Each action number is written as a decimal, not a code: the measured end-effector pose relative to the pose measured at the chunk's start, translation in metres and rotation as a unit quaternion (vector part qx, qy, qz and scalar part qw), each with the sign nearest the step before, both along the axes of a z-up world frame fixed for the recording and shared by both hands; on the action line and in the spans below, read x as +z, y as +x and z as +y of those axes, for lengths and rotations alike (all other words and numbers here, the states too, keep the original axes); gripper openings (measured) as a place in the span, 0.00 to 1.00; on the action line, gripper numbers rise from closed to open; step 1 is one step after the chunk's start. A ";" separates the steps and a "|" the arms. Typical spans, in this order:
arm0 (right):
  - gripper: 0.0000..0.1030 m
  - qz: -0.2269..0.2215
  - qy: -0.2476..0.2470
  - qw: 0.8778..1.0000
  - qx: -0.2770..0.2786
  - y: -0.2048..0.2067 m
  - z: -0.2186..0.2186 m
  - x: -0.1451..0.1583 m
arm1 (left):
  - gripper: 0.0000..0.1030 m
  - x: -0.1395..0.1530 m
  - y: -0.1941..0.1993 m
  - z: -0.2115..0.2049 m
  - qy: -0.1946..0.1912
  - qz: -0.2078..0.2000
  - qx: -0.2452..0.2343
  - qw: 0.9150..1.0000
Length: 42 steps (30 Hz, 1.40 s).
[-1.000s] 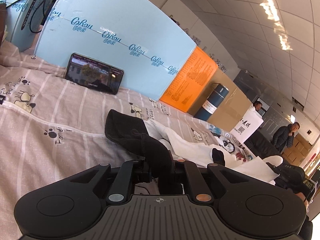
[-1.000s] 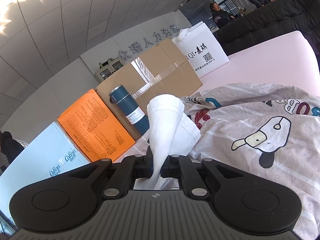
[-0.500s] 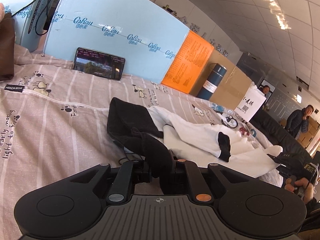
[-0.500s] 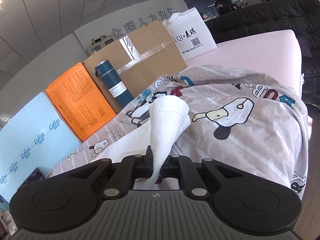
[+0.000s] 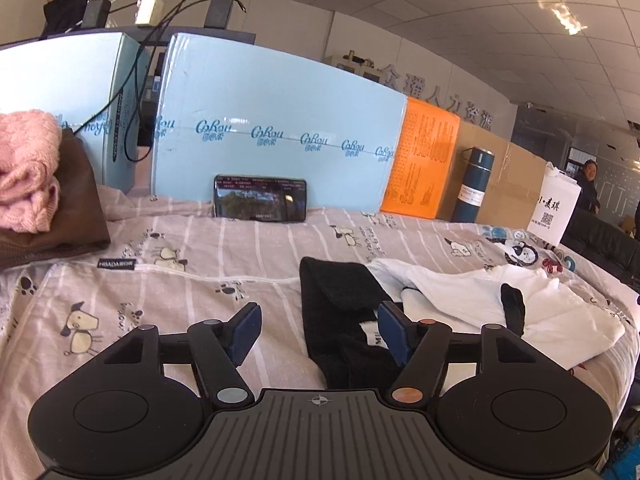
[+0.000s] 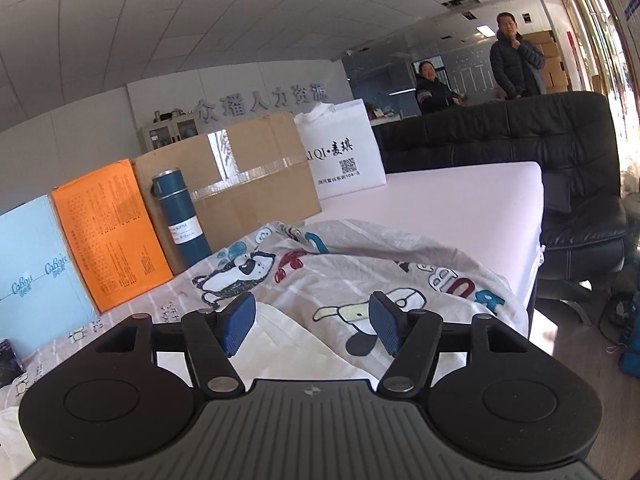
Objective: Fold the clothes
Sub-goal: 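Move both tools back over the spread T-shirt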
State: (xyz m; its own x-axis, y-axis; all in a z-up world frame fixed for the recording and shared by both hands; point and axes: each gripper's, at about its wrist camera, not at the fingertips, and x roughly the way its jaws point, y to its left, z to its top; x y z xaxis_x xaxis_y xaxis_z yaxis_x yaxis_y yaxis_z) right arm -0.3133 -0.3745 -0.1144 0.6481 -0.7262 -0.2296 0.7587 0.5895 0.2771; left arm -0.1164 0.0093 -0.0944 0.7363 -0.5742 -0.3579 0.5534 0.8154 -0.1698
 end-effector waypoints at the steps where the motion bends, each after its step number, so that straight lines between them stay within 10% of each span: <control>1: 0.65 -0.003 -0.011 1.000 0.023 0.005 0.003 0.006 | 0.64 0.004 0.001 0.001 0.002 -0.012 0.005 1.000; 13: 0.82 0.081 -0.040 0.942 0.324 0.117 0.051 0.020 | 0.80 0.043 0.064 -0.024 -0.010 -0.072 0.004 0.997; 22: 0.82 0.154 -0.012 0.890 0.428 0.162 0.072 -0.014 | 0.87 0.060 0.100 -0.038 0.119 -0.194 0.040 0.973; 30: 0.83 0.168 -0.011 0.861 0.480 0.165 0.069 -0.024 | 0.89 0.027 0.106 -0.078 0.113 -0.154 -0.102 0.976; 37: 0.84 0.193 -0.024 0.838 0.509 0.173 0.068 -0.031 | 0.89 0.005 0.097 -0.102 0.158 -0.154 -0.198 0.955; 42: 0.84 0.198 -0.025 0.828 0.524 0.178 0.068 -0.034 | 0.89 -0.006 0.080 -0.110 0.188 -0.149 -0.301 0.923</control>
